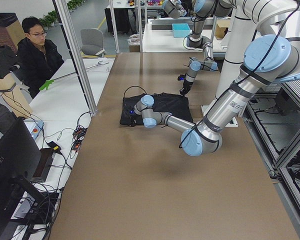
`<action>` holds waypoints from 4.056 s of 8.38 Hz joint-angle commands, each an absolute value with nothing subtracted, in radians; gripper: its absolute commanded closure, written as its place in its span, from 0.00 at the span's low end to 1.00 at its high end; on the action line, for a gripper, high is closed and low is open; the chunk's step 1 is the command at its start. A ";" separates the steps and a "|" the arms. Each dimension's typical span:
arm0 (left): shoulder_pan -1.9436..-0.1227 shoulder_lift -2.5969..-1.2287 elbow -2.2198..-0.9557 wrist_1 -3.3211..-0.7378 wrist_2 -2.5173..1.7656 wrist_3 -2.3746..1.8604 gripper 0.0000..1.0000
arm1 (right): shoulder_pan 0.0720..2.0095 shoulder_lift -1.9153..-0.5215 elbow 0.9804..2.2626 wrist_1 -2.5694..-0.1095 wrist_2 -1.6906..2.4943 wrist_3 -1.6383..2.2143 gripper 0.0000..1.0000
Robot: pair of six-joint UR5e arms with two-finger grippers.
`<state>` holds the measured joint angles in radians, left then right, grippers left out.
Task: Fold clothes
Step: 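Lower both grippers to the shirt's end nearest the robot and grasp it, then lift the near end with both grippers and fold it over toward the collar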
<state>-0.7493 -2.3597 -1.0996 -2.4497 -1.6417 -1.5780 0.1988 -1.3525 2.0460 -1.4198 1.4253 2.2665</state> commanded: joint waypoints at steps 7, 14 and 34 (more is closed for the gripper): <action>-0.340 -1.818 -1.914 -2.306 -1.472 -1.974 0.06 | 0.140 -1.350 2.120 -1.470 1.431 2.286 1.00; -0.006 -1.802 -1.838 -2.310 -1.213 -2.082 0.41 | 0.124 -1.356 2.108 -1.470 1.428 2.298 1.00; -0.744 -2.345 -1.455 -2.087 -1.733 -2.010 1.00 | 0.705 -0.974 1.678 -1.353 1.684 2.128 1.00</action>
